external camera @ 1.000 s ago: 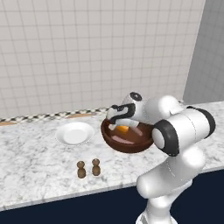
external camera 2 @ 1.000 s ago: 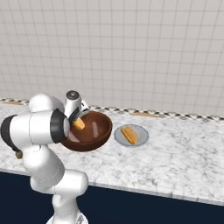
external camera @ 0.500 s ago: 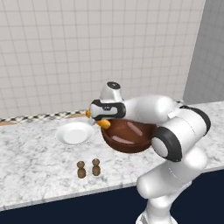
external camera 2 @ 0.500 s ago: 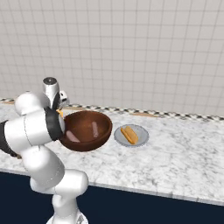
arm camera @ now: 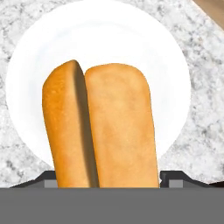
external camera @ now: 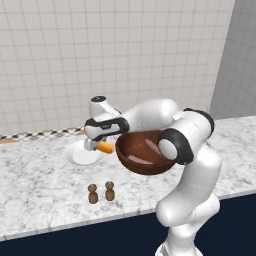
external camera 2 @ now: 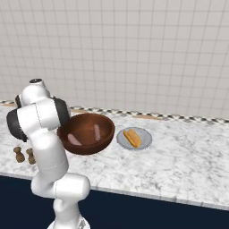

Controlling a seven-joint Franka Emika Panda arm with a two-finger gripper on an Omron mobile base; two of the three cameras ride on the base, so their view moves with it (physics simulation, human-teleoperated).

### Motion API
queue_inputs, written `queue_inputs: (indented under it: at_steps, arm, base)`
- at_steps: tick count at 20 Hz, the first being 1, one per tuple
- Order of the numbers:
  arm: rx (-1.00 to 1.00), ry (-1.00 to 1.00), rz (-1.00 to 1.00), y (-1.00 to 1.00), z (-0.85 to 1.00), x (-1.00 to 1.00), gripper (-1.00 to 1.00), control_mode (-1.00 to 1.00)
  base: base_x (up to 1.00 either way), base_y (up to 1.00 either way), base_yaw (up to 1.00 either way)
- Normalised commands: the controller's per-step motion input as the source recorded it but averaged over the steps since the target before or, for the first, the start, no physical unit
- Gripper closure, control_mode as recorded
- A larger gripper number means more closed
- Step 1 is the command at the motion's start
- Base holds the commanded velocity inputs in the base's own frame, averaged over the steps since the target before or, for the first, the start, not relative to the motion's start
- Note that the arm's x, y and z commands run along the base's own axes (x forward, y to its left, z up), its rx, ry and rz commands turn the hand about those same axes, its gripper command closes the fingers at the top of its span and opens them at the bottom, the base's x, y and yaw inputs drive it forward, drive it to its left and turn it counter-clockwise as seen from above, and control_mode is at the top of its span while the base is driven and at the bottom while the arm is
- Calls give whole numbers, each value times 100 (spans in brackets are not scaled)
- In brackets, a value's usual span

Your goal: Place one bun and one sausage from the bowl on each plate.

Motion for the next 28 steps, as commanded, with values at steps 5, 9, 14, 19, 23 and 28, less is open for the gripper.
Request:
queue_inputs:
  at_steps: [5,9,14,19,23,28]
  arm:
    - [-15,13,0,47,-33,28,100,-100]
    - [-2,4,0,3,-38,23,100,-100]
    - [0,0,0,0,-43,4,100,-100]
    - [0,-3,0,-4,-13,-2,-100,-100]
    - [0,0,0,-1,-1,-2,-100,-100]
    - [0,-2,2,-3,47,-3,-100,-100]
  base:
    - [0,0,0]
    - [0,0,0]
    - [0,0,0]
    - [0,0,0]
    - [0,0,0]
    - [0,0,0]
